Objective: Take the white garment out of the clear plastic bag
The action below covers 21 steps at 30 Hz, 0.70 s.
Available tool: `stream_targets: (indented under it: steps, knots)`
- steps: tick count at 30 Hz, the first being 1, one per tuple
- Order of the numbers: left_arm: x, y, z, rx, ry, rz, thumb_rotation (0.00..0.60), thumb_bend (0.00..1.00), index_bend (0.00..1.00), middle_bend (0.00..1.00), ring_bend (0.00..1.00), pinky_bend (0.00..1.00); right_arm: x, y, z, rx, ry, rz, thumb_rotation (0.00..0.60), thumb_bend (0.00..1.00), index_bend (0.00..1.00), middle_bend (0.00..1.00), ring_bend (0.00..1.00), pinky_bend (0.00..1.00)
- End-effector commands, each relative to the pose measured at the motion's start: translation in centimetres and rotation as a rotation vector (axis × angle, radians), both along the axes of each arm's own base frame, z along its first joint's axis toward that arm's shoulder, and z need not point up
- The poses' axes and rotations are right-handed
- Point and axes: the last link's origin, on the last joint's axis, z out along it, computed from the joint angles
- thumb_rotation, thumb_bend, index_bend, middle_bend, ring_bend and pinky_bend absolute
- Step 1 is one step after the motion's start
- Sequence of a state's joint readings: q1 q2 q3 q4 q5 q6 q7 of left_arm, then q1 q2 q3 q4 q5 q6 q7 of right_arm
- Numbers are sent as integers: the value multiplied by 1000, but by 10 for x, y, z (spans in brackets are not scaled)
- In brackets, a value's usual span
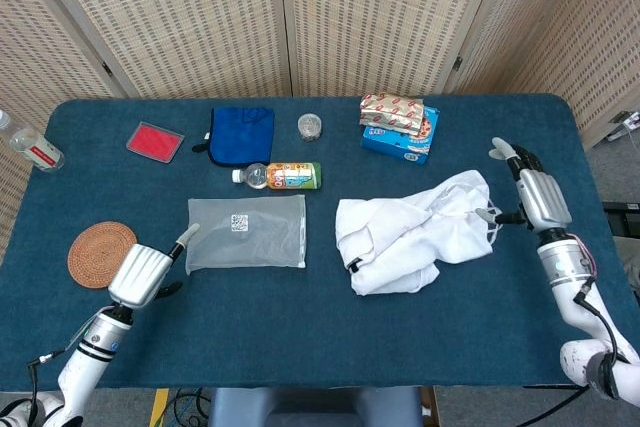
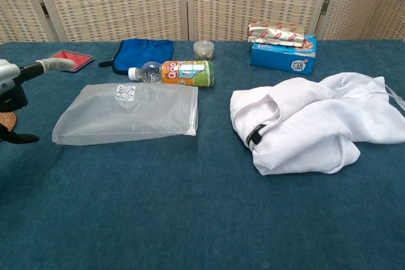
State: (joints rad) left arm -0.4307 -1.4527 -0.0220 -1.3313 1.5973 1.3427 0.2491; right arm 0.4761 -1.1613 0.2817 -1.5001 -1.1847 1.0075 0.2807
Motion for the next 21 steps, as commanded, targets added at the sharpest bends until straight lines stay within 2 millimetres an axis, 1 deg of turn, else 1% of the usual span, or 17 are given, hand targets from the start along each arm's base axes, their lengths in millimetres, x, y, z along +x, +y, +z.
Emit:
stream_targets:
  steps: [1,5,7,10,16,21]
  knots:
    - [5,1,8,22,-16,17,600,0,65,948,923,1000,3,6,1,3,14,18,600,0,0,161,0,63]
    - [14,2,15,45,-66,51,600,0,74,853,841,1000,10,16,-1,25,37,40,600,0,2,156,0,62]
    - [20,2,20,57,-105,72,600,0,83,799,797,1000,14,23,-3,37,52,52,600,0,32,156,0,62]
    - [28,2,26,88,-152,92,600,0,111,722,728,991,20,33,-5,51,75,68,600,0,103,156,0,62]
    - [43,1,40,145,-239,136,600,0,171,608,648,889,27,50,-7,54,97,89,600,0,118,156,0,63]
    - [55,-3,53,158,-259,182,600,0,197,523,562,809,31,65,-5,54,103,98,600,0,124,156,0,63]
